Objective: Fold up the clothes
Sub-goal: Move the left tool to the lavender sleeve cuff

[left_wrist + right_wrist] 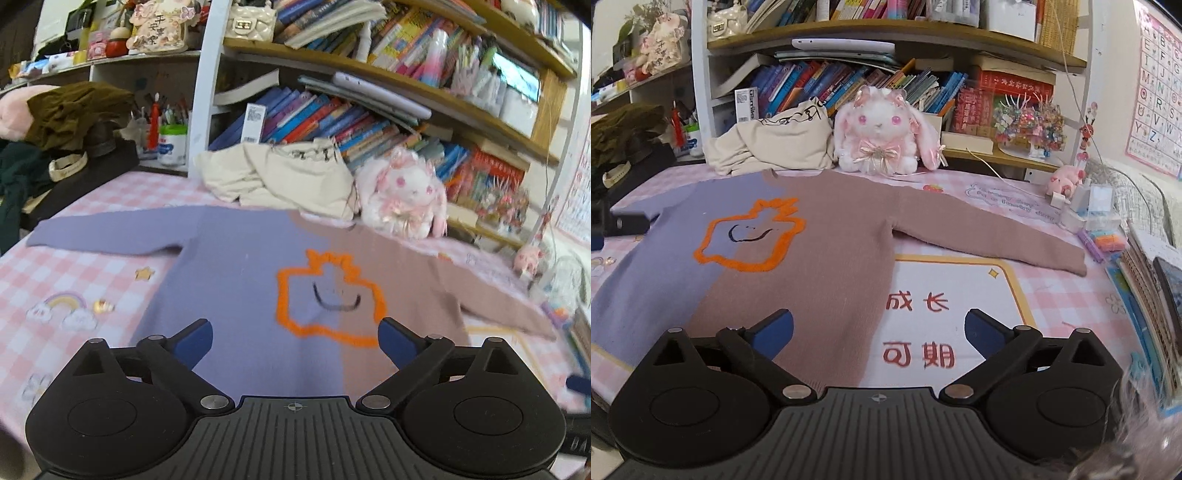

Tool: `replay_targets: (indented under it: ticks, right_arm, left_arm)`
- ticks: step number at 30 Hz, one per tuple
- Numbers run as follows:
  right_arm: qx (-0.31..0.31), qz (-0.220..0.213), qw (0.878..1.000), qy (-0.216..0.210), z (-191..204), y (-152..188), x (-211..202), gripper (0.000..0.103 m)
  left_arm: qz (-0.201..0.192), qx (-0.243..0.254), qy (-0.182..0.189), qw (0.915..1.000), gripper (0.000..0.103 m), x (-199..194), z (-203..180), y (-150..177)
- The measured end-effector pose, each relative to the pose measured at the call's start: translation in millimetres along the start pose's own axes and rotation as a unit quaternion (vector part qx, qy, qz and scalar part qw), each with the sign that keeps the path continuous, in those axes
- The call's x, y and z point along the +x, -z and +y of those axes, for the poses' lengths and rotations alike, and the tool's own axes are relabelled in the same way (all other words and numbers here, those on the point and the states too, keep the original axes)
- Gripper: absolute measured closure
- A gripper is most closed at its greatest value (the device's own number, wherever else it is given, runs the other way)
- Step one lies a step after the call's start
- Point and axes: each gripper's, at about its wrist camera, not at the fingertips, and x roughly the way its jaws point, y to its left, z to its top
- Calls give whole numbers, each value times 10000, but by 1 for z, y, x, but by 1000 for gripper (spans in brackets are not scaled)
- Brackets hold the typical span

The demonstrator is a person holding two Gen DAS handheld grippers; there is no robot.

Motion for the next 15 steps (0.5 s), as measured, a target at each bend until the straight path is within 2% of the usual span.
replay_targets:
  ticks: [7,15]
  right_arm:
    - [240,71,9997,-69,0,4,1,1]
    - [248,165,9995,97,25,2,7,0]
  left_arm:
    - [146,328,-270,9990,4,-9,-1,8]
    - [136,628,85,9979,3,-4,15,6]
